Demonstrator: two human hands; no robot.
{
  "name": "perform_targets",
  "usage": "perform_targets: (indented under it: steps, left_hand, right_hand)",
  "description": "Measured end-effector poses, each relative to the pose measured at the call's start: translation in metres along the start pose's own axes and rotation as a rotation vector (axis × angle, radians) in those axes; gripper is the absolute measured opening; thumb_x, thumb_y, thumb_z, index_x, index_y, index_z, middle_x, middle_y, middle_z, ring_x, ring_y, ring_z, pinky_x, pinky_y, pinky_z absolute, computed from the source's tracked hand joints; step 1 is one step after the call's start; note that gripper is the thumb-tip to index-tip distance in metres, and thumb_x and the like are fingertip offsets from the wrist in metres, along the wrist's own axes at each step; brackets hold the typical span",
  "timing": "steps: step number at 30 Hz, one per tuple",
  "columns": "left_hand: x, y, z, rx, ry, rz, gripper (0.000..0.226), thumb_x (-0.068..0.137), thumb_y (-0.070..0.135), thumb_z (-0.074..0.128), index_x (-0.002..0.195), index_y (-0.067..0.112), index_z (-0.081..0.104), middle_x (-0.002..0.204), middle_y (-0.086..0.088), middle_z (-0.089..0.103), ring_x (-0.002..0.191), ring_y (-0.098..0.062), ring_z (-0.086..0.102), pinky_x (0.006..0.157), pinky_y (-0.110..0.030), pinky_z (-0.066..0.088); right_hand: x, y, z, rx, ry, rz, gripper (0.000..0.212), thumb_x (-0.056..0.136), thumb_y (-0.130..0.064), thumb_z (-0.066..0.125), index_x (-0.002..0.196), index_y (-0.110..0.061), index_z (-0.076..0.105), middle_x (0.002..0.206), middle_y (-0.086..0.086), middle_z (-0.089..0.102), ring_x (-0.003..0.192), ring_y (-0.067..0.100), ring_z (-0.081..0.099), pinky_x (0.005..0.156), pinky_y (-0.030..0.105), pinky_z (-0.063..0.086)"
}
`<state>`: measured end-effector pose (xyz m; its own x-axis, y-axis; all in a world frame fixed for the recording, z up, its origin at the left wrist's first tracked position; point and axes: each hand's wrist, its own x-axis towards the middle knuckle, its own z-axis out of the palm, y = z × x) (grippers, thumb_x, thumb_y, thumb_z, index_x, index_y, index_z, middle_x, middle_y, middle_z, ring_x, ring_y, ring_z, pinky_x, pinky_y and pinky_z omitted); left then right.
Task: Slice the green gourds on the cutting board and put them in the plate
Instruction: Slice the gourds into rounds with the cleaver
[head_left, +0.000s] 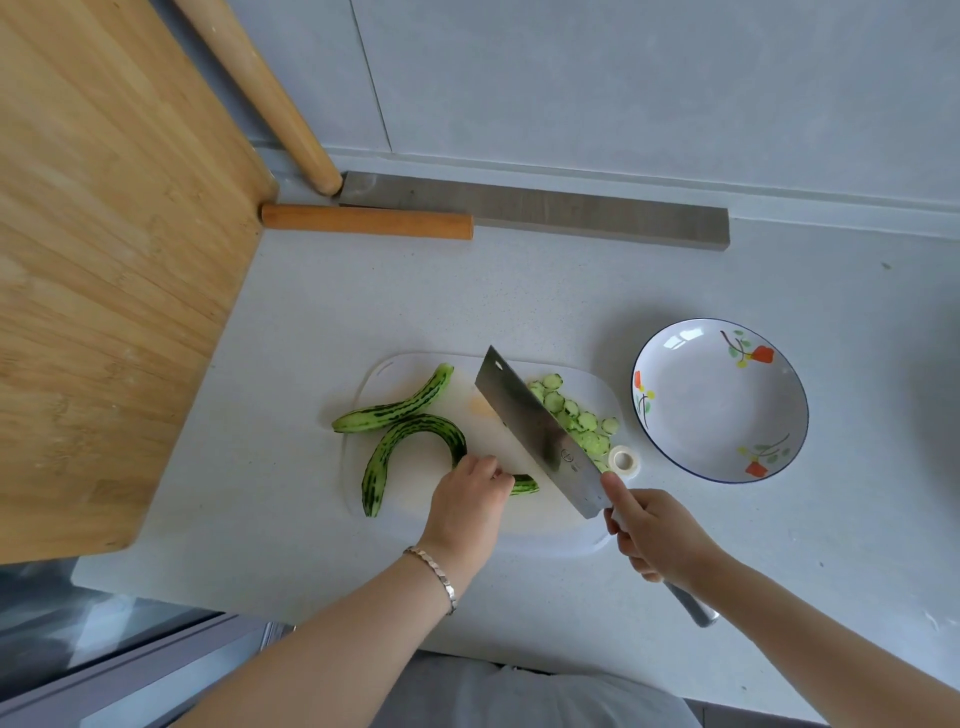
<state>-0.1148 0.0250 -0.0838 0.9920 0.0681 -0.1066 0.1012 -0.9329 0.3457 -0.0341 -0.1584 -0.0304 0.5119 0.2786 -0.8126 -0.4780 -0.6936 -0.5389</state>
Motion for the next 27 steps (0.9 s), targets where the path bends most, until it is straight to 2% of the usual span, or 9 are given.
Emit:
perform_targets:
  steps: [20, 22, 27]
  left_hand:
    - [0.004, 0.004, 0.000, -0.009, 0.040, -0.015, 0.033, 0.033, -0.008, 0.086, 0.055, 0.010, 0.070, 0.059, -0.002, 0.057, 0.052, -0.021, 0.055, 0.036, -0.017, 0.032]
    - [0.004, 0.004, 0.001, -0.002, 0.038, -0.018, 0.034, 0.032, -0.008, 0.086, 0.055, 0.010, 0.069, 0.059, -0.002, 0.057, 0.052, -0.021, 0.055, 0.036, -0.017, 0.032]
    - [0.004, 0.003, 0.004, 0.007, 0.025, -0.038, 0.037, 0.027, -0.011, 0.083, 0.053, 0.011, 0.068, 0.057, -0.001, 0.055, 0.050, -0.022, 0.052, 0.036, -0.016, 0.030]
  right_hand:
    - [-0.007, -0.005, 0.010, -0.053, -0.014, -0.021, 0.053, 0.093, -0.054, 0.037, 0.061, -0.012, 0.041, 0.038, -0.008, 0.033, 0.029, 0.007, 0.026, 0.035, 0.017, 0.023]
    - [-0.006, -0.002, 0.013, -0.100, 0.017, -0.038, 0.053, 0.092, -0.055, 0.037, 0.061, -0.012, 0.041, 0.041, -0.006, 0.035, 0.032, 0.008, 0.028, 0.037, 0.018, 0.026]
    - [-0.001, 0.007, 0.029, -0.258, 0.102, -0.099, 0.052, 0.091, -0.058, 0.035, 0.068, -0.012, 0.039, 0.062, 0.006, 0.036, 0.053, 0.018, 0.030, 0.056, 0.028, 0.028]
